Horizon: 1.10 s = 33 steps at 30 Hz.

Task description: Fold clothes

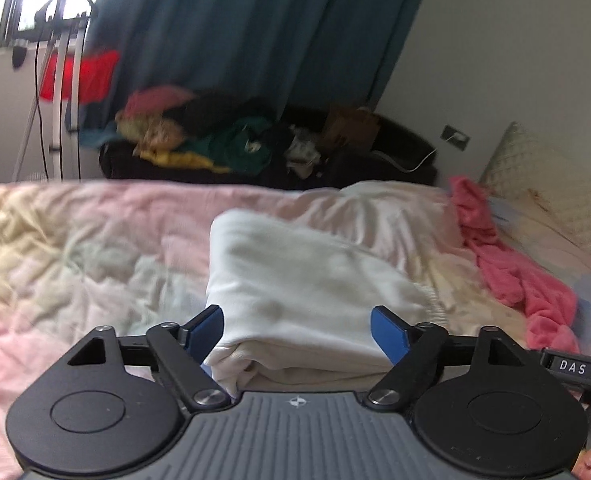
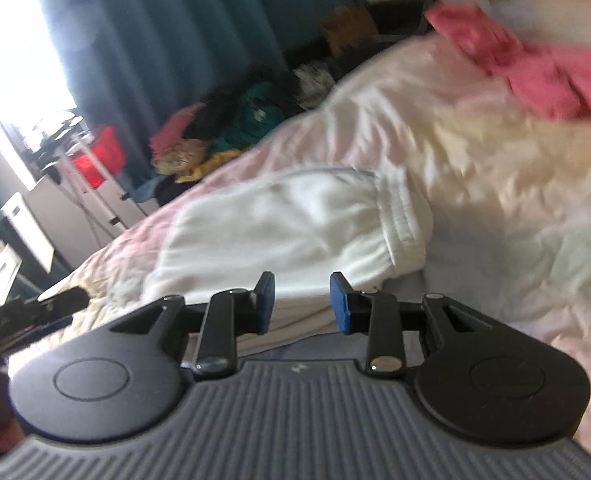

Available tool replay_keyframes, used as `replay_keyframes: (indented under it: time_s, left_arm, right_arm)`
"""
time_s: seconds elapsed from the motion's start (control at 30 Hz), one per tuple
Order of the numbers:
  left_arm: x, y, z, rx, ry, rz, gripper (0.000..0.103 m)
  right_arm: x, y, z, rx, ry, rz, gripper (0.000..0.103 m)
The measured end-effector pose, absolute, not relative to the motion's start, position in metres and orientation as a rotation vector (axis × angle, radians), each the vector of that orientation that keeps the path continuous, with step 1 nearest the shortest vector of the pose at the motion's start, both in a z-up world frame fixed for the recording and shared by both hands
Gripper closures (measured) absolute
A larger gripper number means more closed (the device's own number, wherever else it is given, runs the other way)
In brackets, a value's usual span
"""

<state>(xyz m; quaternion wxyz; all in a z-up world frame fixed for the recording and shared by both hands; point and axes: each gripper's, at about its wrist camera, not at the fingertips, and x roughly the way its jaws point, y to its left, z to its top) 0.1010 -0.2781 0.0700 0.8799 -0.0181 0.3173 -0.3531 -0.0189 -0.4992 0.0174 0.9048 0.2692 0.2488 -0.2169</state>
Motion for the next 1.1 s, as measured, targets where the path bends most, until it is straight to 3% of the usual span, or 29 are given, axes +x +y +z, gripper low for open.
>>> replay_keyframes:
  time_s: [0.13,0.2,0.3,0.63,1.1]
  left_arm:
    - [0.062,-0.262,0.102,0.013,0.601,-0.743,0.002]
    - [0.043,-0.253,0.113,0.048,0.571,-0.736,0.001]
    - [0.017,-0.237,0.126,0.059,0.537,-0.74,0.0]
    - [-0.055,-0.191,0.135,0.02,0.408,-0.743,0.0]
    - [-0.084,-0.159,0.087,-0.012,0.344,-0.685,0.0]
  right_arm:
    - [-0.043,-0.47,0.051,0.501,0.466,-0.422,0.066]
    - [-0.056,-0.458,0.064,0.489,0.438,-0.408,0.042]
    - [-0.075,-0.444,0.077,0.492,0.381,-0.385,0.017]
    - [-0.119,-0.386,0.082,0.366,0.307,-0.382,0.017]
    - [-0.138,-0.347,0.02,0.275,0.265,-0.45,0.017]
